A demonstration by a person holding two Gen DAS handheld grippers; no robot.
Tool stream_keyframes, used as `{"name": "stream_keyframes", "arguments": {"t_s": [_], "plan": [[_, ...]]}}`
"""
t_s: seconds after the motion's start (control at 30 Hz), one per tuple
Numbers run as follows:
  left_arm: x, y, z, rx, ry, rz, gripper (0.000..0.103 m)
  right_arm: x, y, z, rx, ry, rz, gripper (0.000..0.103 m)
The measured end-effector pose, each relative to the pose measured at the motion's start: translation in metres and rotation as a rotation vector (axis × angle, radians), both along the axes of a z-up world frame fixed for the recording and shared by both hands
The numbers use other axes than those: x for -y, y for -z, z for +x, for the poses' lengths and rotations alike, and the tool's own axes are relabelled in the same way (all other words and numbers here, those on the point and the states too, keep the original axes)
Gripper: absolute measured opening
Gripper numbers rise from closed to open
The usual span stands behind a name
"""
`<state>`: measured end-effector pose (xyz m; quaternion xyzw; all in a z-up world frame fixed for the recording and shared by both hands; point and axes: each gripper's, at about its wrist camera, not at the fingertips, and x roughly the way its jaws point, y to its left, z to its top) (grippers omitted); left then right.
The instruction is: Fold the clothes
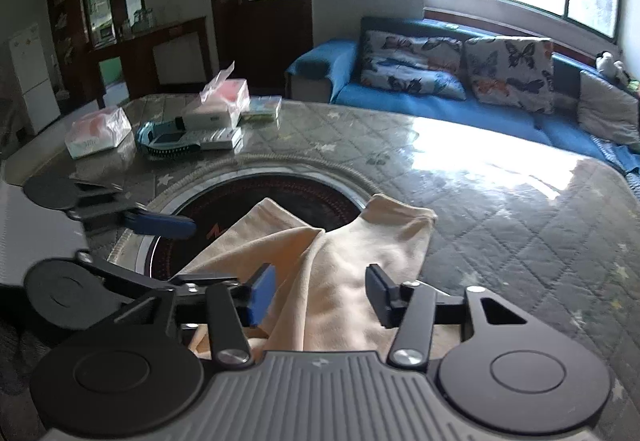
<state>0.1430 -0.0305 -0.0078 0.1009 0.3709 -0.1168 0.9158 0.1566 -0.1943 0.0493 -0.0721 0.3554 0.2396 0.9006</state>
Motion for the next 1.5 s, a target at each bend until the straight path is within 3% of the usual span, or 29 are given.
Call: {"name": "stream_keyframes", "arguments": {"t_s": [0.17, 0.23, 0.37, 0.63, 0.9, 1.1, 1.23, 1.3, 1.4, 1.5], "plan": [[-0.001, 0.016, 0.012, -0.043, -0.012, -0.013, 0.011, -0.012, 0.016, 0.016, -0.049, -0.036, -0.016, 0.031], [-0.005, 0.016, 0.010, -0.034, -0.017, -0.024, 0.008, -0.015, 0.021, 0.019, -0.073, -0.050, -0.013, 0.015], [-0.017, 0.008, 0.001, -0.009, -0.070, -0.048, 0.004, -0.018, 0.028, 0.017, -0.071, -0.053, -0.034, 0.004], [-0.055, -0.015, -0.038, 0.054, -0.179, -0.061, 0.003, 0.022, 0.000, -0.014, 0.045, 0.045, 0.018, 0.002], [-0.093, -0.028, -0.100, 0.058, -0.277, -0.071, 0.003, 0.087, -0.022, -0.072, 0.123, 0.161, 0.060, 0.002], [-0.114, -0.028, -0.145, 0.020, -0.300, -0.094, 0.003, 0.124, -0.016, -0.122, 0.093, 0.229, 0.056, 0.002], [-0.118, -0.011, -0.155, -0.056, -0.284, -0.064, 0.003, 0.144, 0.009, -0.135, -0.035, 0.280, 0.027, 0.003], [-0.120, -0.005, -0.154, -0.080, -0.283, -0.051, 0.007, 0.148, 0.015, -0.138, -0.064, 0.284, 0.014, 0.005], [-0.123, -0.011, -0.153, -0.060, -0.262, -0.064, 0.015, 0.151, 0.013, -0.142, -0.069, 0.282, -0.012, 0.023], [-0.125, -0.017, -0.152, -0.039, -0.241, -0.075, 0.037, 0.144, -0.001, -0.142, -0.019, 0.255, -0.051, 0.028]]}}
